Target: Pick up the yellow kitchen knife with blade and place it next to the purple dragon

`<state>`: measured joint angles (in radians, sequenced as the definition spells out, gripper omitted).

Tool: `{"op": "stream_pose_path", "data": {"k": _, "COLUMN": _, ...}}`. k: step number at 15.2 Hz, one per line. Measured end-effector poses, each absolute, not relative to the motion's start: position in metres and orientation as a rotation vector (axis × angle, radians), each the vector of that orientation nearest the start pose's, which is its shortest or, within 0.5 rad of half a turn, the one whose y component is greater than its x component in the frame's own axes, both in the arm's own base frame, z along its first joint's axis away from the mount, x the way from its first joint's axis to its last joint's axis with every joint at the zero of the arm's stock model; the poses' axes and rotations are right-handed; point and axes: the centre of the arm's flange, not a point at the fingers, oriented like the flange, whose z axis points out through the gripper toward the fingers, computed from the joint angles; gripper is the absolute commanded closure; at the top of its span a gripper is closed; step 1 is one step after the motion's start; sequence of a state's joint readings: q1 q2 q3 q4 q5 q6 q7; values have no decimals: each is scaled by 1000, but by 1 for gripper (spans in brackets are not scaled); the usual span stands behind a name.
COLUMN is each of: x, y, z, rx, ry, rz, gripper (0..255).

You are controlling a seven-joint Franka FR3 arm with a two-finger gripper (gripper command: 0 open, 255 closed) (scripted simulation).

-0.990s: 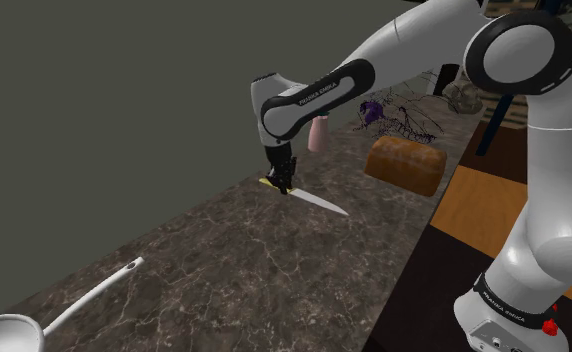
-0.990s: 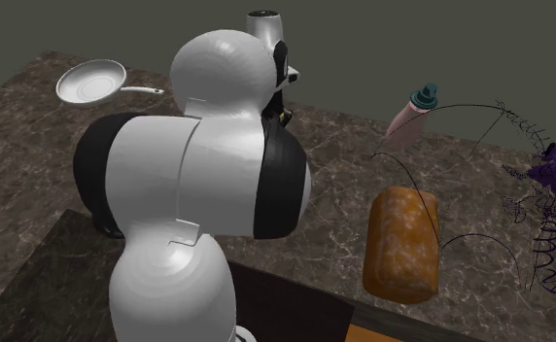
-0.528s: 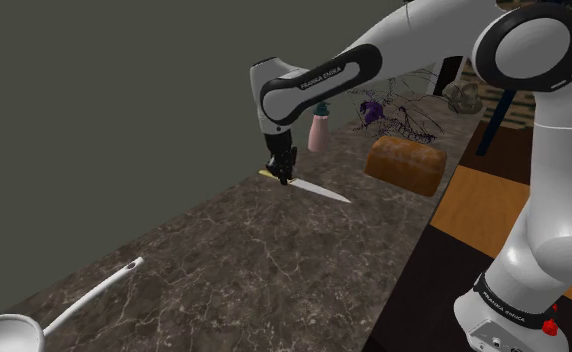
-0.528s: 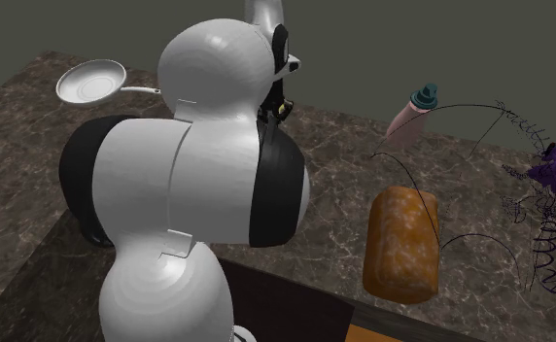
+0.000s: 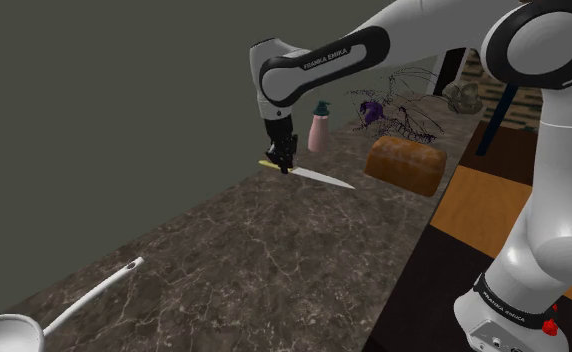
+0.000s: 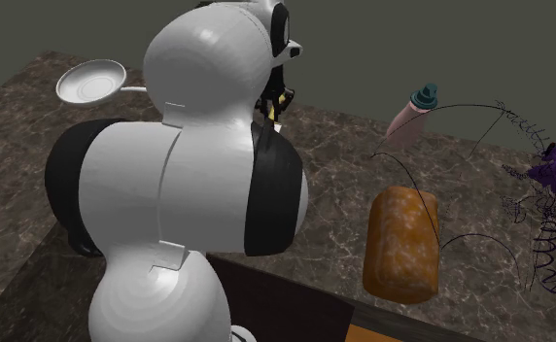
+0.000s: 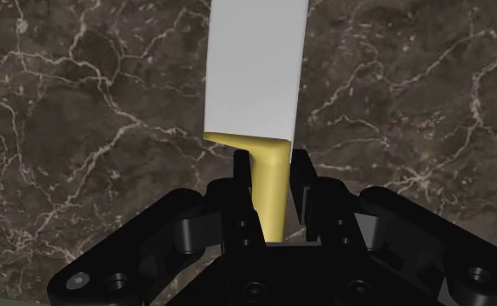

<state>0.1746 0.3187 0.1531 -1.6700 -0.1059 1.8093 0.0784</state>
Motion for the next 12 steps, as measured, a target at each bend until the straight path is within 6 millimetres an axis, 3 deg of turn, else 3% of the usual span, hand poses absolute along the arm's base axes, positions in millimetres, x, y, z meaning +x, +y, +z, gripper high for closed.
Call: {"op": "stream_pose_path", "data": {"k": 12, "x": 602, "y": 187, "z": 472, "rx": -3186, "ry": -449, "rz": 260, "gripper": 255}}
